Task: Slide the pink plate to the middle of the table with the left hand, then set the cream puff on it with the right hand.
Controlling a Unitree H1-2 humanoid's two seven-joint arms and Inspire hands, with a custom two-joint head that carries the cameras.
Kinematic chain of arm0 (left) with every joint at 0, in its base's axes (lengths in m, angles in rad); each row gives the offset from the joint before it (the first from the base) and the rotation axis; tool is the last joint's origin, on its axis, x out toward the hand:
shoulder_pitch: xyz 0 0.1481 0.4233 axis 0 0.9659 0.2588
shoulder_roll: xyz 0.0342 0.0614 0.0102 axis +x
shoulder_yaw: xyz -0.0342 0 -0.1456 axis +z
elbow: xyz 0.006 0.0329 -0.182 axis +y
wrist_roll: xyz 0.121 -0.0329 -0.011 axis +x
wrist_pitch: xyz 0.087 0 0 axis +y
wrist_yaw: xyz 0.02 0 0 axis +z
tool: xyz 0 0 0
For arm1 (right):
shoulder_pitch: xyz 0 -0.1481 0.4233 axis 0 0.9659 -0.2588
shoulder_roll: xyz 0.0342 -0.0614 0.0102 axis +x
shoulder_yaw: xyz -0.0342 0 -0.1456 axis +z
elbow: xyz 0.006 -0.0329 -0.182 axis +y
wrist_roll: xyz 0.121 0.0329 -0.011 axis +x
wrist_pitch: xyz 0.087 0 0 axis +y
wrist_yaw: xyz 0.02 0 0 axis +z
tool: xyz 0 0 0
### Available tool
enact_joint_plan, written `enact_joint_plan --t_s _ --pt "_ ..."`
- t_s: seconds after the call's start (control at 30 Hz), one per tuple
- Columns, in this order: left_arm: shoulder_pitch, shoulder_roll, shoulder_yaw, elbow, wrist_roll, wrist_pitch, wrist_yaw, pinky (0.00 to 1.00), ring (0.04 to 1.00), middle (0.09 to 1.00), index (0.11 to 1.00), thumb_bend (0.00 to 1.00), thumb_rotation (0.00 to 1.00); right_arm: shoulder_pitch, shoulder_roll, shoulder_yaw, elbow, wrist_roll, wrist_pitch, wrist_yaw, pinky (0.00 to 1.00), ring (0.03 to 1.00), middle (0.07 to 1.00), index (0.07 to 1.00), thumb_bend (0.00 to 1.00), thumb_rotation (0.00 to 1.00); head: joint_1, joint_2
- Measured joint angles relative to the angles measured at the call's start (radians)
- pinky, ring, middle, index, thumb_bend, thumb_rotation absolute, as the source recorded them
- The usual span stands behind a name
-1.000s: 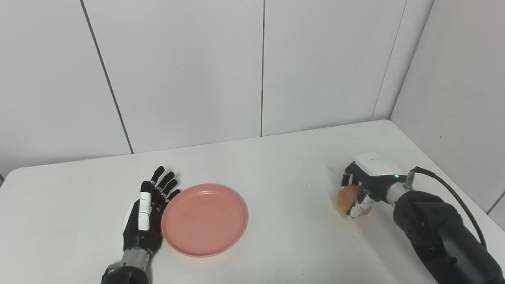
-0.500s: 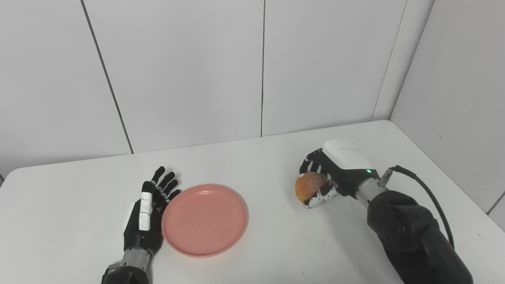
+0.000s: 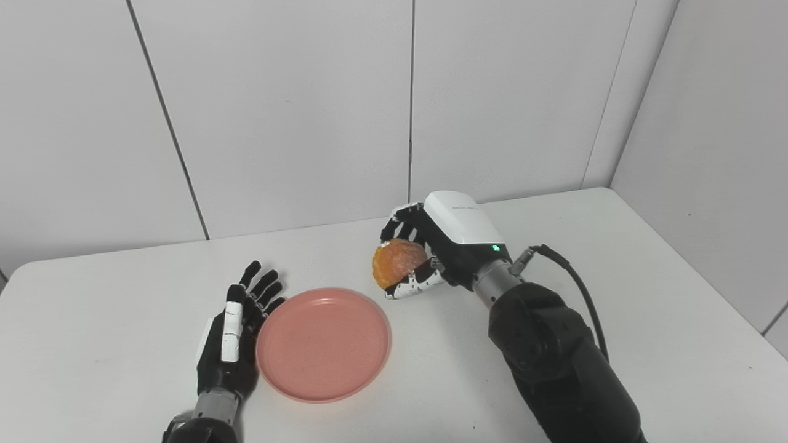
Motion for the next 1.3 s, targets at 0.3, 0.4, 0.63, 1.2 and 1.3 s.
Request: enact_joint_plan --t_s 0.3,0.4,0.63,1.2,1.3 --pt "0.014 -0.031 -0.02 -0.025 0.024 0.003 0.026 0.81 0.87 0.858 0.888 0.88 0.87 -0.023 0.035 0.014 0.059 0.031 0.0 0.009 0.3 0.404 0.495 0.514 0.52 0.0 0.098 0.005" --pt "0.014 -0.047 -0.025 -0.025 0.042 0.003 0.042 0.8 0.862 0.853 0.884 0.88 0.87 -0.04 0.046 0.021 0.088 0.04 0.0 0.008 0.32 0.416 0.51 0.494 0.52 0.0 0.135 0.002" --pt "0.01 -0.073 -0.036 -0.018 0.065 0.001 0.058 0.79 0.843 0.842 0.871 0.9 0.85 -0.091 0.078 0.061 0.176 0.073 0.003 0.039 0.28 0.389 0.471 0.522 0.52 0.0 0.163 0.002" --pt "0.009 -0.083 -0.035 -0.015 0.07 -0.007 0.068 0.82 0.855 0.843 0.872 0.9 0.87 -0.111 0.091 0.214 0.373 0.038 0.002 0.054 0.31 0.427 0.532 0.481 0.52 0.0 0.172 0.014" --pt "0.009 -0.083 -0.036 -0.014 0.078 -0.007 0.068 0.82 0.849 0.841 0.871 0.9 0.87 -0.111 0.088 0.225 0.375 0.037 0.0 0.054 0.27 0.412 0.51 0.493 0.52 0.0 0.169 0.012"
